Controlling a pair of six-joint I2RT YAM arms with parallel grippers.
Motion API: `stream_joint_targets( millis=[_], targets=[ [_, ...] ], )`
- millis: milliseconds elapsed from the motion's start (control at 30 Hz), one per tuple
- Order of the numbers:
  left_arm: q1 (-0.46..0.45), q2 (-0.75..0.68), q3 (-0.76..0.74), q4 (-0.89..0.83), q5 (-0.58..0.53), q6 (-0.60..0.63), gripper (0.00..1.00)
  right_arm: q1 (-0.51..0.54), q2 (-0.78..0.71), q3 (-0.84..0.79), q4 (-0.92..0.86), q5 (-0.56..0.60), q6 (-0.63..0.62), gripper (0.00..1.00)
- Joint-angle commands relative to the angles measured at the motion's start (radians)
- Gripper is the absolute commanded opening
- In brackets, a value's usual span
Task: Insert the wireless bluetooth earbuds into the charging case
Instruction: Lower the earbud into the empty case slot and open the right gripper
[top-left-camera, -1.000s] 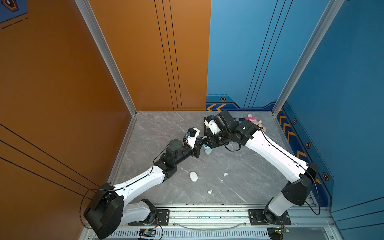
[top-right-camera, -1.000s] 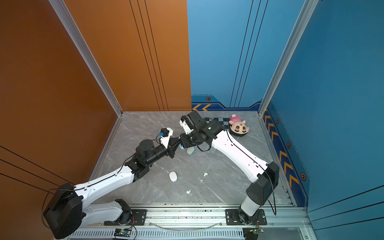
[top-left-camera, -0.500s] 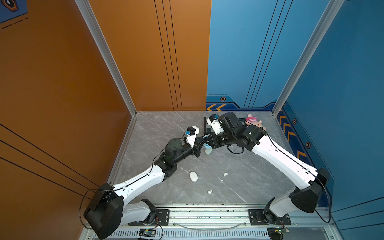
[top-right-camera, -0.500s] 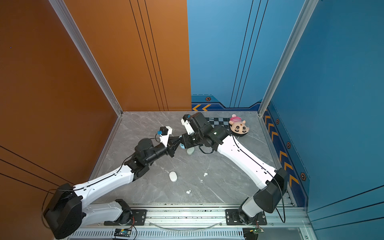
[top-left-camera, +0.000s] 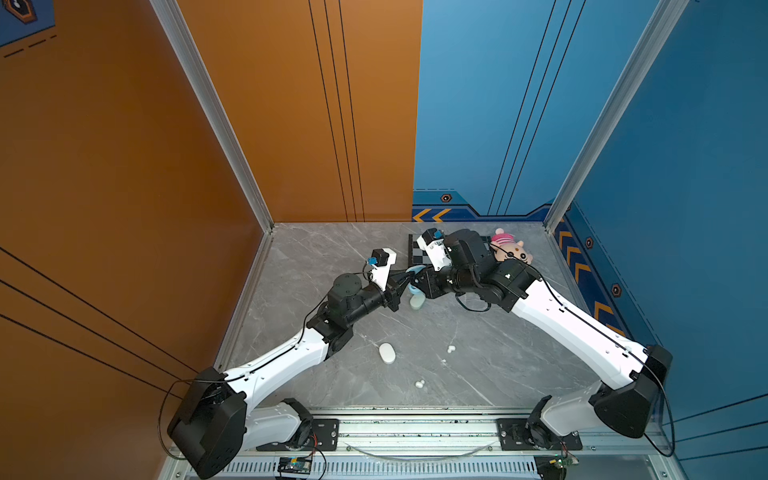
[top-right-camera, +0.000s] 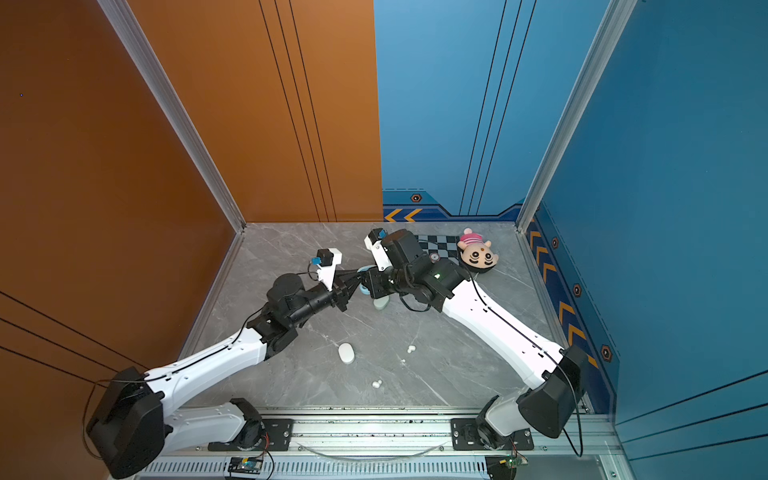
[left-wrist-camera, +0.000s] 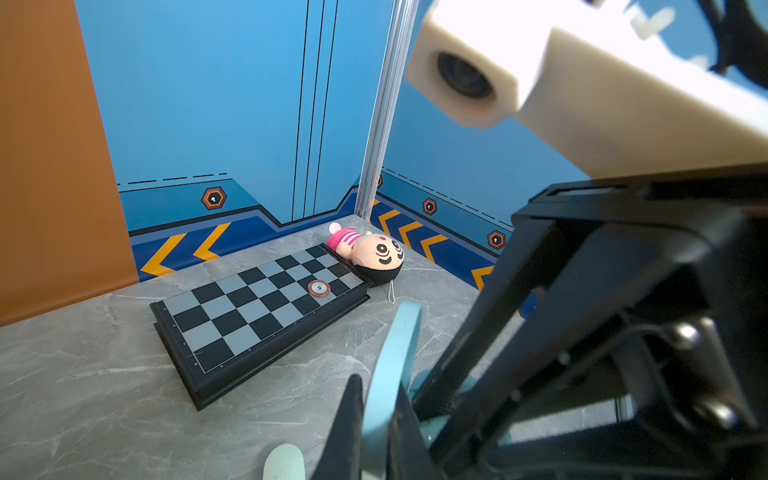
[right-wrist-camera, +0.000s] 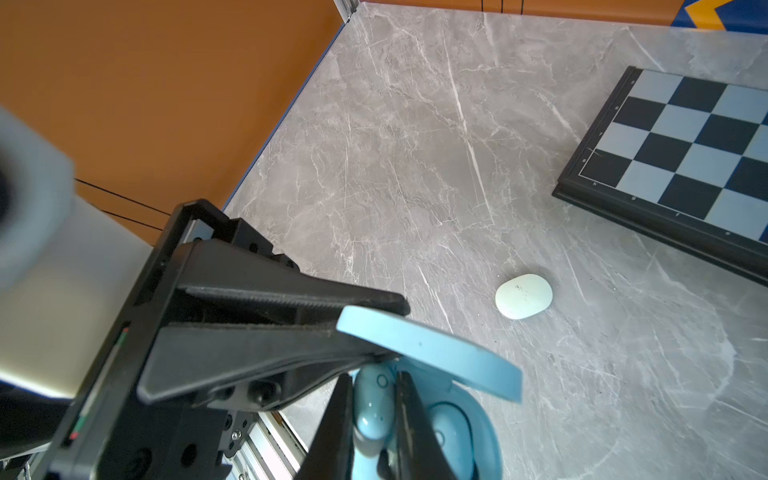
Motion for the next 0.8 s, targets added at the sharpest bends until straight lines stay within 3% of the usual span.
stream_joint_targets(
  millis=[0, 333, 767],
  targets=[
    [0.002, -0.008, 0.043, 0.041, 0.047, -0.017, 0.00, 0.010, -0.017, -0.025, 0.033, -0.004, -0.014, 0.18],
    [0.007, -0.014, 0.039, 0.041, 0.051, -0.015, 0.00, 0.009, -0.030, -0.011, 0.032, 0.020, -0.016, 0.36],
    [0.010, -0.025, 0.012, 0.041, 0.017, 0.011, 0.00, -0.036, -0.068, 0.082, 0.033, -0.016, 0.037, 0.40]
  ],
)
